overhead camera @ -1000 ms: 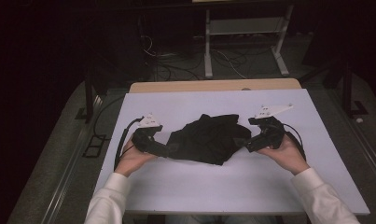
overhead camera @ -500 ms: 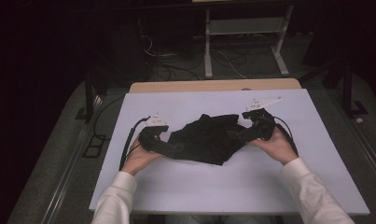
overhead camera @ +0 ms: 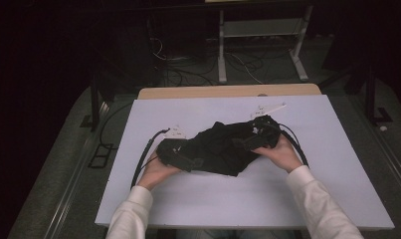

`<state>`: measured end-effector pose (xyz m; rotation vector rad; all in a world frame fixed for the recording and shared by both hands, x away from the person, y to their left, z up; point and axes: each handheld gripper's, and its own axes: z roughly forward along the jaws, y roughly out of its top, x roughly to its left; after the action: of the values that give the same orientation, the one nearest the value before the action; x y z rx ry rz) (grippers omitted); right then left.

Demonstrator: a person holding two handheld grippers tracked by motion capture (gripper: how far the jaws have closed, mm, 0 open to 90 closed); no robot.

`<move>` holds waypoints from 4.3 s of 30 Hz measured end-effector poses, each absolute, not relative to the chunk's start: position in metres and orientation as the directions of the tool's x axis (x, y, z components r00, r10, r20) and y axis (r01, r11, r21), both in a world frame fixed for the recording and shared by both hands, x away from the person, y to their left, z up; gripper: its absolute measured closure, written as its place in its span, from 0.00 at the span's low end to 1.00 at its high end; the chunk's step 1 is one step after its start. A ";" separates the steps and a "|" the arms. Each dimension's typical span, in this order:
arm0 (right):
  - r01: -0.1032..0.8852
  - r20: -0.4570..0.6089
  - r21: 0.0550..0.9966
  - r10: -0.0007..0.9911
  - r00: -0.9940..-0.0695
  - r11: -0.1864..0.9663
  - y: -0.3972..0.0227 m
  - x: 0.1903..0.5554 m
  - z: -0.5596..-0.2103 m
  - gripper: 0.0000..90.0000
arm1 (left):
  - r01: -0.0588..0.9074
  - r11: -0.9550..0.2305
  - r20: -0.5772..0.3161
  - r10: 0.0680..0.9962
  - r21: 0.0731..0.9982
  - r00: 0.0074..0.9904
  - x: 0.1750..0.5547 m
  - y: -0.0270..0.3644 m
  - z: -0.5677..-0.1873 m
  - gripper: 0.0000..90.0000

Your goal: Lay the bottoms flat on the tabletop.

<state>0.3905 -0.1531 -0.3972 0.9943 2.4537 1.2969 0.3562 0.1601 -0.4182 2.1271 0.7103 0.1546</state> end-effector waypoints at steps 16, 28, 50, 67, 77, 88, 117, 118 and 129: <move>0.514 0.151 0.754 0.653 -0.742 0.410 -0.122 0.413 -0.412 0.04 | 0.454 -0.523 -0.174 0.498 0.721 0.850 0.351 0.149 -0.442 0.02; 0.564 0.210 0.712 0.640 -0.739 0.419 -0.104 0.423 -0.421 0.53 | 0.328 -0.645 0.007 0.459 0.690 0.888 0.342 0.135 -0.448 0.46; 0.551 0.219 0.767 0.674 -0.705 0.328 -0.227 0.380 -0.340 0.94 | 0.330 -0.674 0.112 0.524 0.661 0.844 0.341 0.122 -0.447 0.92; 0.718 0.516 0.499 0.499 -0.696 0.485 -0.240 0.289 -0.417 0.89 | 0.355 -0.662 0.074 0.528 0.660 0.846 0.339 0.128 -0.445 0.96; 0.605 0.373 0.636 0.495 -0.784 0.479 -0.215 0.291 -0.382 0.38 | 0.337 -0.618 0.015 0.491 0.710 0.871 0.332 0.143 -0.425 0.96; 0.533 0.250 0.699 0.535 -0.807 0.477 -0.138 0.364 -0.388 0.22 | 0.283 -0.699 0.027 0.397 0.656 0.917 0.311 0.132 -0.430 0.96; 0.561 0.194 0.649 0.602 -0.775 0.514 -0.114 0.433 -0.386 0.92 | 0.376 -0.569 0.066 0.608 0.732 0.791 0.341 0.140 -0.417 0.54; 0.558 0.202 0.652 0.592 -0.780 0.513 -0.112 0.436 -0.382 0.92 | 0.375 -0.564 0.081 0.624 0.736 0.777 0.347 0.140 -0.416 0.48; 0.541 0.248 0.643 0.521 -0.817 0.542 -0.096 0.451 -0.358 0.92 | 0.289 -0.515 0.132 0.634 0.807 0.762 0.388 0.135 -0.392 0.36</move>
<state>0.4515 -0.0956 -0.3576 0.9585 2.7818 1.1747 0.3879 0.1348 -0.3923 2.1272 0.6885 0.5303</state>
